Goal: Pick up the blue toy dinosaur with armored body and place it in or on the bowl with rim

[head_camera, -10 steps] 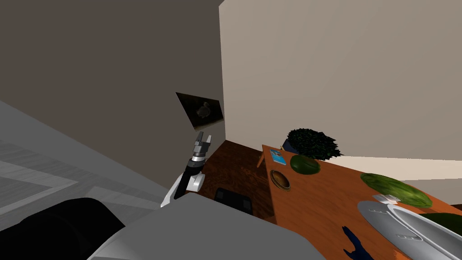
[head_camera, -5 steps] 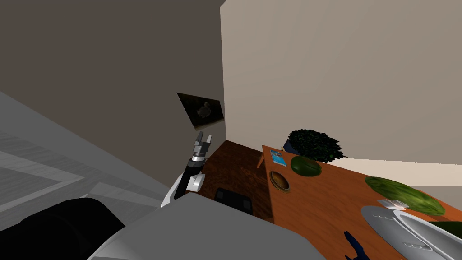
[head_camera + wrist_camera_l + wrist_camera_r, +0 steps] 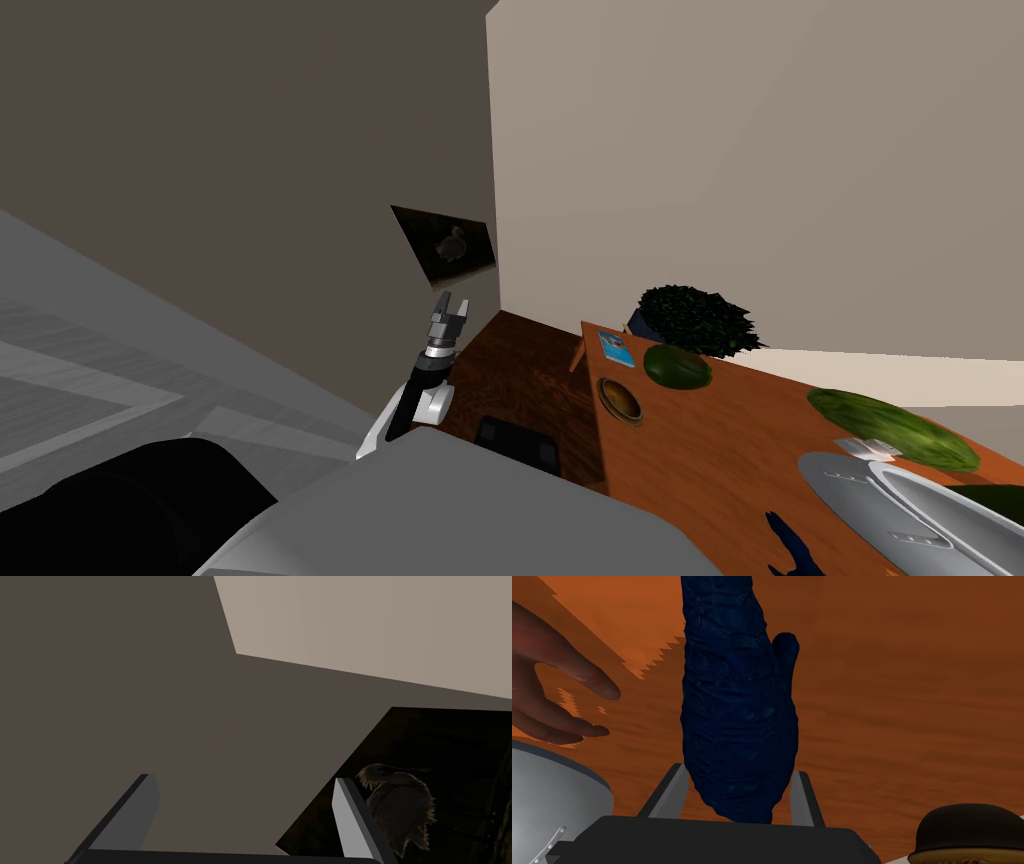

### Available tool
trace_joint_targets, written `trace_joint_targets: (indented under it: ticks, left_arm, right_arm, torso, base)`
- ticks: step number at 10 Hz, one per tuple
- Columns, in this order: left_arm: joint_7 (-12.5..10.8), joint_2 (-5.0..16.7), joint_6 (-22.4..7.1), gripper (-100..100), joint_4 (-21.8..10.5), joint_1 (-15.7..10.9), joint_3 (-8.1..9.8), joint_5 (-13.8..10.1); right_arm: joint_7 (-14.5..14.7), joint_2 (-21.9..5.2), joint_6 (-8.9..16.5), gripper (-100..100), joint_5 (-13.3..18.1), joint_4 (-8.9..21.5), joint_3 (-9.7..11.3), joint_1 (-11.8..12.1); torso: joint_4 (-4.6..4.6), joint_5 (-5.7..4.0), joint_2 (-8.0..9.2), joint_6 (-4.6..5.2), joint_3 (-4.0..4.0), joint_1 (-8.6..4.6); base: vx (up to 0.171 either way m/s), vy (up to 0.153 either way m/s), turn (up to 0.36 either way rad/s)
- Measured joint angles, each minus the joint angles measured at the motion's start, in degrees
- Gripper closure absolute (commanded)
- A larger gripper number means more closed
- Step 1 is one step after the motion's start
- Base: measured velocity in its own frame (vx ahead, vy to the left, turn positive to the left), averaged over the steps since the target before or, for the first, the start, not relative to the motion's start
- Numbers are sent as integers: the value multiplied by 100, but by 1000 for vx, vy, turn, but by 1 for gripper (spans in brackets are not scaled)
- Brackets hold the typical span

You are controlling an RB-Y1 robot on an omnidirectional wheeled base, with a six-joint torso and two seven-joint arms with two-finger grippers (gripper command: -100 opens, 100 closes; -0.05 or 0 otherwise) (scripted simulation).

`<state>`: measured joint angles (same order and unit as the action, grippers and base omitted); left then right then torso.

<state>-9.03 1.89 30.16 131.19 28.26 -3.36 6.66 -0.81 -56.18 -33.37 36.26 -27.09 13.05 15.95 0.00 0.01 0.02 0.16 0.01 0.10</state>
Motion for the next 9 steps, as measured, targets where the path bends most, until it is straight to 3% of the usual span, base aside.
trace_joint_targets:
  ticks: [1,2,3,4,5,6,7,8,9]
  left_arm:
    - [0,0,0,0,0,0,0,0]
    - [0,0,0,0,0,0,0,0]
    - [0,0,0,0,0,0,0,0]
    - [0,0,0,0,0,0,0,0]
    - [0,0,0,0,0,0,0,0]
    - [0,0,0,0,0,0,0,0]
    - [0,0,0,0,0,0,0,0]
    - [0,0,0,0,0,0,0,0]
    - [0,0,0,0,0,0,0,0]
  right_arm:
    - [-70,-75,3,100,7,-125,5,79]
    - [-90,-79,12,0,9,-147,8,93]
    - [-88,-77,10,100,9,-144,8,92]
    - [131,-57,-200,100,25,396,-84,-302]
    - [201,-168,-317,100,19,646,-131,-407]
    - [43,-297,-142,100,-2,369,-139,-168]
    - [-62,-353,-32,100,-1,201,-130,-79]
    - [76,-278,-202,100,27,552,-128,-366]
    - [-3,-338,-120,100,5,300,-131,-155]
  torso:
    - [1,1,4,0,2,11]
    - [2,1,2,-3,2,2]
    - [1,0,-1,-3,1,-6]
    - [5,10,-15,-19,-5,6]
    - [0,18,-16,-6,-8,17]
    - [-2,16,-8,4,-4,14]
    - [1,13,-3,-1,-1,8]
    - [3,8,-5,-9,-1,2]
    - [1,13,0,2,1,2]
  base:
    - [-5,27,-16]
    - [-1,6,-1]
    - [12,52,35]
    - [27,66,75]
    - [20,36,6]
    - [2,11,-36]
    - [-9,-2,-15]
    - [-3,-2,40]
    - [-2,-5,-21]
